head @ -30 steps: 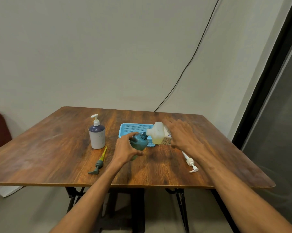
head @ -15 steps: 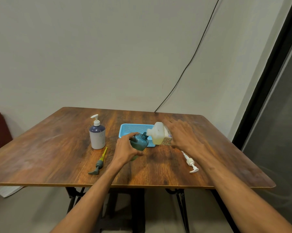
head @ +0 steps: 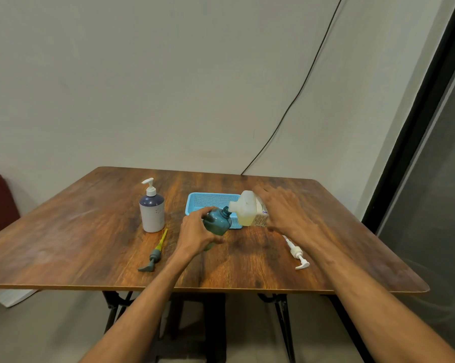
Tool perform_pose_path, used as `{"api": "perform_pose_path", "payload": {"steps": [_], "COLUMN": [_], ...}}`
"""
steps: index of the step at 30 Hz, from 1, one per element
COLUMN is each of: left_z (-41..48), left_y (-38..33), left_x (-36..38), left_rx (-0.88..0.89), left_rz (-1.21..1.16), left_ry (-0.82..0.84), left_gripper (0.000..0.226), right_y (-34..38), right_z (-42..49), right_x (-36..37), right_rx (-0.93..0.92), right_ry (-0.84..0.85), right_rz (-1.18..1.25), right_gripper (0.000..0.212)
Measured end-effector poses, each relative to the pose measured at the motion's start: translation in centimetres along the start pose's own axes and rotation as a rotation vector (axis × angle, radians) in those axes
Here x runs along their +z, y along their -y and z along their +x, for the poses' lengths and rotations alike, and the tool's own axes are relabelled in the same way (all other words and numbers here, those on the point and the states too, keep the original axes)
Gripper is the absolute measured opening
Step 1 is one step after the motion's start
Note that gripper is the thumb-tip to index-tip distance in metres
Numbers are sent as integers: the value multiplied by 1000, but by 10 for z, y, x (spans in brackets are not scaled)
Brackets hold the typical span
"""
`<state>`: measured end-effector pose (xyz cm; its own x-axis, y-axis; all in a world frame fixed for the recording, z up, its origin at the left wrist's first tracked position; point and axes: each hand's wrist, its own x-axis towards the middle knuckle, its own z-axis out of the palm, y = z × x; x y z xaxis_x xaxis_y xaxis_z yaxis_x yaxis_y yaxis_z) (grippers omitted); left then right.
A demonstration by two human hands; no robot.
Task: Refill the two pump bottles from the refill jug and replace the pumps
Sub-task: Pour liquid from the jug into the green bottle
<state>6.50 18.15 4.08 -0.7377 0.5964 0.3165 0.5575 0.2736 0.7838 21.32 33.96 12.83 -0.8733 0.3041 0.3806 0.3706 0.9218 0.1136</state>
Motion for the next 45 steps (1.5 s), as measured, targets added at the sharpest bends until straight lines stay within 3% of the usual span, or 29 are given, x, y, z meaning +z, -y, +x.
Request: {"api": "perform_pose_path", "payload": {"steps": [45], "left_z": [-1], "left_y": [-5], "left_x": [-3], "left_rx": [-2], "left_rz": [12], "left_ry": [-3], "left_gripper": [86], "right_y": [1], "right_z": [-2], "right_x": [-8], "right_rx": [-6], "right_ry": [4], "right_rz": [30], "right_gripper": [71]}}
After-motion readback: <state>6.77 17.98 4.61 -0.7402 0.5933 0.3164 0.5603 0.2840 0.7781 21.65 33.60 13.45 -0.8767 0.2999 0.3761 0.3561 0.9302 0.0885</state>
